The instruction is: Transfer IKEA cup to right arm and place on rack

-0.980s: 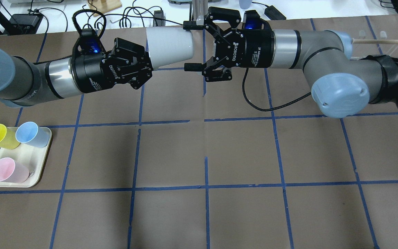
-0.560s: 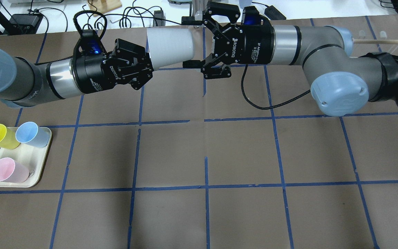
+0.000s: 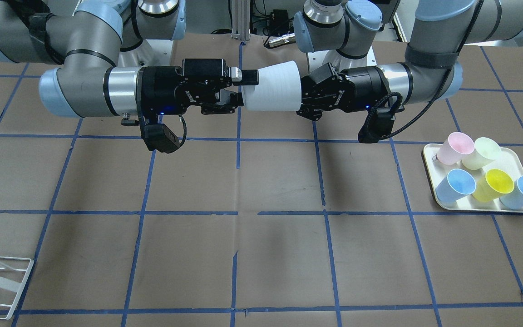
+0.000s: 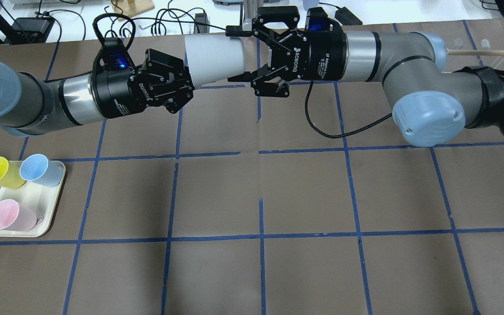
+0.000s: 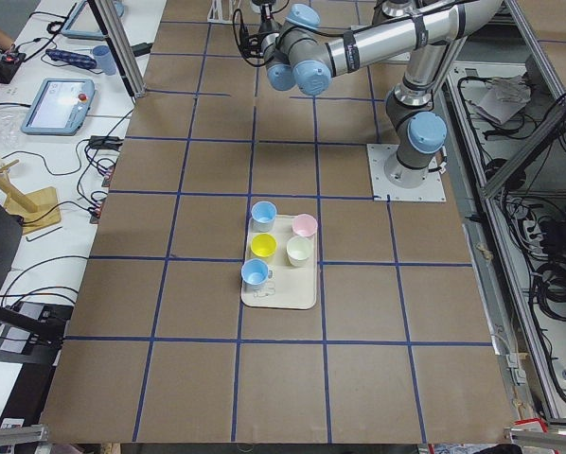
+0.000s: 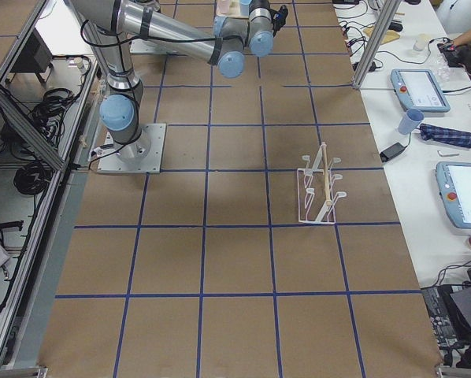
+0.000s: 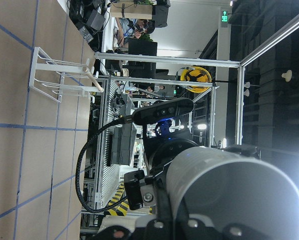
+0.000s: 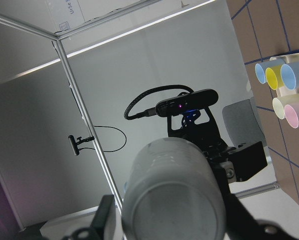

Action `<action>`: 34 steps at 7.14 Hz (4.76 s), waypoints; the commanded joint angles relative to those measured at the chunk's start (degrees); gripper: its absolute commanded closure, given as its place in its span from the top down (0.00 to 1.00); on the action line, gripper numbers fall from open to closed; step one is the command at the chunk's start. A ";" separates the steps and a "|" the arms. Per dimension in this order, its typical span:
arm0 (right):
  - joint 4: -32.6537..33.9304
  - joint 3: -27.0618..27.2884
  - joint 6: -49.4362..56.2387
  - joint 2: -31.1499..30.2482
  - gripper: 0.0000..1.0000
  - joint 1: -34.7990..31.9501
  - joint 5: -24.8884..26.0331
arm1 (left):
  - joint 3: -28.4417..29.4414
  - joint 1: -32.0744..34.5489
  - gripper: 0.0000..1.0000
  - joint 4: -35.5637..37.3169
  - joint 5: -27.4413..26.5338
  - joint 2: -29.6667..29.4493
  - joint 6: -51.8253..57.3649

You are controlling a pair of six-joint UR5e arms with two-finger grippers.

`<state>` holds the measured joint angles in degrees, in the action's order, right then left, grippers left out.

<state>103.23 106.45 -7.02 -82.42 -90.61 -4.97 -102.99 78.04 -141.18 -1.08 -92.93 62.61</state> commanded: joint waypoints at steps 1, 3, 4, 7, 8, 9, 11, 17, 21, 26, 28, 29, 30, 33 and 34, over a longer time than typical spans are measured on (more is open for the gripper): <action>0.04 -0.02 -0.71 0.06 0.55 0.00 -0.04 | -0.02 0.01 0.01 0.03 0.11 -0.14 -0.12; 0.04 -0.10 -1.06 0.15 0.45 0.00 0.05 | -0.02 0.01 0.99 0.46 -0.07 -0.23 -0.12; 0.04 -0.10 -1.06 0.15 0.44 0.00 0.05 | 0.07 0.01 1.00 0.46 -0.33 -0.32 -0.20; 0.04 -0.28 -1.24 0.24 0.43 1.22 0.49 | 0.86 -0.34 1.00 -0.23 -0.51 -0.06 -1.69; 0.04 -0.37 -2.11 0.06 0.43 1.66 0.40 | 1.21 -1.47 1.00 -0.24 -1.46 0.64 -5.35; -0.05 -1.06 -2.81 -0.11 0.43 2.88 0.40 | 2.61 -3.57 1.00 0.37 -6.87 0.82 -10.00; -0.14 -1.60 -3.70 -0.29 0.44 5.17 0.40 | 6.12 -10.51 1.00 0.38 -20.21 0.74 -11.62; 5.76 -4.23 -13.90 -4.05 0.41 10.98 36.52 | 15.01 5.24 1.00 40.21 -51.85 1.35 -65.96; 3.21 -4.41 -11.19 -9.60 0.41 11.07 66.51 | 13.17 17.75 1.00 52.85 -77.90 2.58 -77.97; 1.52 -7.30 25.31 -9.00 0.36 17.46 91.89 | 12.55 16.89 1.00 57.23 -87.61 5.05 -77.29; 7.47 -10.11 31.51 -4.01 0.36 20.73 92.07 | 11.86 15.49 1.00 57.59 -87.61 5.04 -77.28; 9.94 -10.91 34.24 -1.02 0.35 20.91 92.07 | 10.72 15.04 1.00 57.59 -87.78 5.48 -74.93; 12.14 -12.39 36.01 0.92 0.35 21.00 92.07 | 10.45 14.87 1.00 58.46 -87.70 5.66 -73.52; 11.82 -19.33 38.73 8.30 0.34 23.88 92.07 | 10.44 14.60 1.00 59.70 -89.78 5.49 -70.45; 11.73 -19.61 41.53 9.02 0.34 25.64 91.72 | 10.36 14.51 1.00 59.79 -93.11 5.48 -68.34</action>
<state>115.13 88.11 31.55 -75.12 -67.00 87.04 -92.57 92.67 -81.62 -91.05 -87.40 -8.24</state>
